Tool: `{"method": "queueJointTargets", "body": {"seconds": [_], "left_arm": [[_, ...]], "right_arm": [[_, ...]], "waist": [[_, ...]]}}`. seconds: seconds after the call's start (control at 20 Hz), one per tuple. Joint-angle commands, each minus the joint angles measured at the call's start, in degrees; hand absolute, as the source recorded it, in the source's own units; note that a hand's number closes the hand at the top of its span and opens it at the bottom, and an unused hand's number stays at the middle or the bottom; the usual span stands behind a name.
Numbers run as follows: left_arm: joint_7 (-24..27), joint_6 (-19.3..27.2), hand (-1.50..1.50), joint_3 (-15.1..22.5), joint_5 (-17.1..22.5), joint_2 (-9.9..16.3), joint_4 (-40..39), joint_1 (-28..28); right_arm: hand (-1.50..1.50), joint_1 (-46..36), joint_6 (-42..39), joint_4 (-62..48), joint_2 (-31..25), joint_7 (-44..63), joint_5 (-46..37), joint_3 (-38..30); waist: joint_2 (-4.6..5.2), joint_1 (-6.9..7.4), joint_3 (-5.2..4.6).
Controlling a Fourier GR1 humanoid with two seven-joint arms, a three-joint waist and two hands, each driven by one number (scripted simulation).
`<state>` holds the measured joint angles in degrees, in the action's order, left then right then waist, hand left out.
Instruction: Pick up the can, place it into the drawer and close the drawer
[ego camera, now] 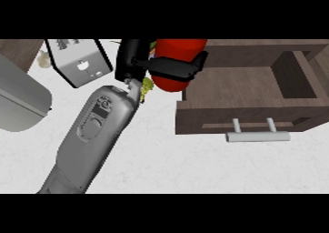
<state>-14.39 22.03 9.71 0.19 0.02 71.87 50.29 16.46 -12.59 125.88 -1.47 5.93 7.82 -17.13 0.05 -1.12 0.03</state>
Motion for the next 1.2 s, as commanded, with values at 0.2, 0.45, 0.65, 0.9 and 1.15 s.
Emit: {"method": "queueJointTargets", "body": {"seconds": [0.2, 0.45, 0.65, 0.9, 1.15], "left_arm": [[0.8, 6.2, 1.50, 2.6, 5.6, 0.0, -13.8, 14.6], [-2.2, 9.7, 1.50, 4.2, 8.4, 0.0, -20.7, 23.7], [2.5, 8.0, 1.50, 2.0, 10.9, 0.0, -28.7, 27.7], [3.7, 9.7, 1.50, 5.1, 14.0, 0.0, -35.4, 32.6], [4.6, 10.4, 1.50, 8.1, 17.2, 0.0, -40.1, 36.0]], "right_arm": [[-1.50, 0.9, 0.9, 3.4, 1.2, 2.8, -1.1, 1.6], [-1.50, -0.9, 1.0, 0.7, 1.1, 1.9, -1.8, 2.4], [-1.50, -1.4, -0.3, -1.9, 0.8, -1.1, -2.4, 3.0], [-1.50, -0.2, 0.9, -0.5, 1.4, -1.7, -3.8, 4.3], [-1.50, -1.6, 1.1, 0.2, 0.2, 1.6, -2.0, 2.7]], "waist": [[0.14, -0.61, -0.02], [0.19, -0.88, 0.01], [0.41, -1.23, 0.03], [0.53, -2.21, 0.06], [0.50, -2.44, 0.06]]}}
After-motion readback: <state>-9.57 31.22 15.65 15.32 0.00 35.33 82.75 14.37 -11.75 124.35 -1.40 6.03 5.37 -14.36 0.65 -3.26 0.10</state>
